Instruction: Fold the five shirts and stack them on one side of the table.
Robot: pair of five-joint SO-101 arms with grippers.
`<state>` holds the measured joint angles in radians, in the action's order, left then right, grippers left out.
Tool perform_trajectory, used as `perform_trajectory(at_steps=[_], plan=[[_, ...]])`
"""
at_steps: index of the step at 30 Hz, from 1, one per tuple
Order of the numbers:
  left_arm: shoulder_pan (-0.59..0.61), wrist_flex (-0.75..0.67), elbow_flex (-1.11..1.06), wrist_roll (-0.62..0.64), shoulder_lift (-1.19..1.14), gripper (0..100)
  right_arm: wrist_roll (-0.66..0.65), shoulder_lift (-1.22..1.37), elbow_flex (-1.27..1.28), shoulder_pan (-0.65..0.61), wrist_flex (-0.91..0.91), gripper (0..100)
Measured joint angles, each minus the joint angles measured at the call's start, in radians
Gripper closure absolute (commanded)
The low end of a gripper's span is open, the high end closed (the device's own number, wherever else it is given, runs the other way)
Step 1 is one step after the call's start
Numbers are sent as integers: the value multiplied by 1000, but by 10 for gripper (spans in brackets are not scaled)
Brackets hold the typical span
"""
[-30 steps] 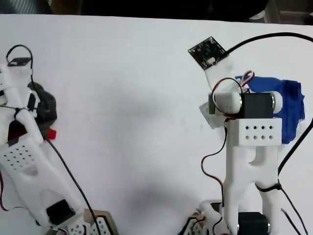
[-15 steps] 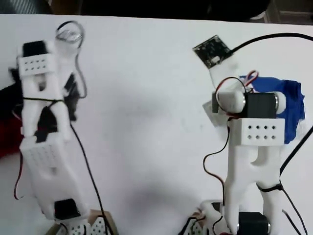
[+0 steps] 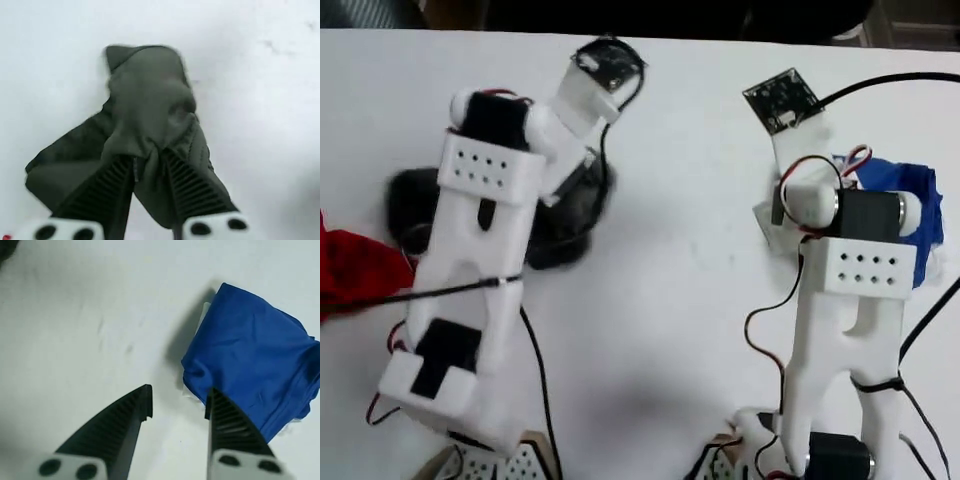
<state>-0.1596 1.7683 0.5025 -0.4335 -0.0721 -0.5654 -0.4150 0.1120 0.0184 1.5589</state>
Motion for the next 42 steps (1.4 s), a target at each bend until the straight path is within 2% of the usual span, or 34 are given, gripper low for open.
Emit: perform_trajectory(at_steps=[3, 7, 10, 15, 21, 26, 29, 33, 42], plan=[[-15, 0, -2, 8, 35, 721, 0, 0, 57, 0, -29, 814], [34, 0, -2, 9, 66, 738, 0, 0, 92, 0, -52, 814], [143, 0, -2, 0, 71, 740, 0, 0, 92, 0, -54, 814], [402, -35, -38, -109, 25, 740, 2, 0, 92, -48, -54, 813], [727, -218, -126, -147, -209, 740, 2, 0, 92, -319, -97, 813], [887, -328, -126, -147, -405, 740, 2, 9, 141, -611, -193, 814], [945, -362, -126, -147, -479, 740, 2, 77, 207, -738, -264, 814], [977, -367, -130, -147, -514, 740, 51, 226, 288, -829, -382, 813], [977, -367, -137, -147, -514, 740, 75, 506, 298, -855, -546, 815]])
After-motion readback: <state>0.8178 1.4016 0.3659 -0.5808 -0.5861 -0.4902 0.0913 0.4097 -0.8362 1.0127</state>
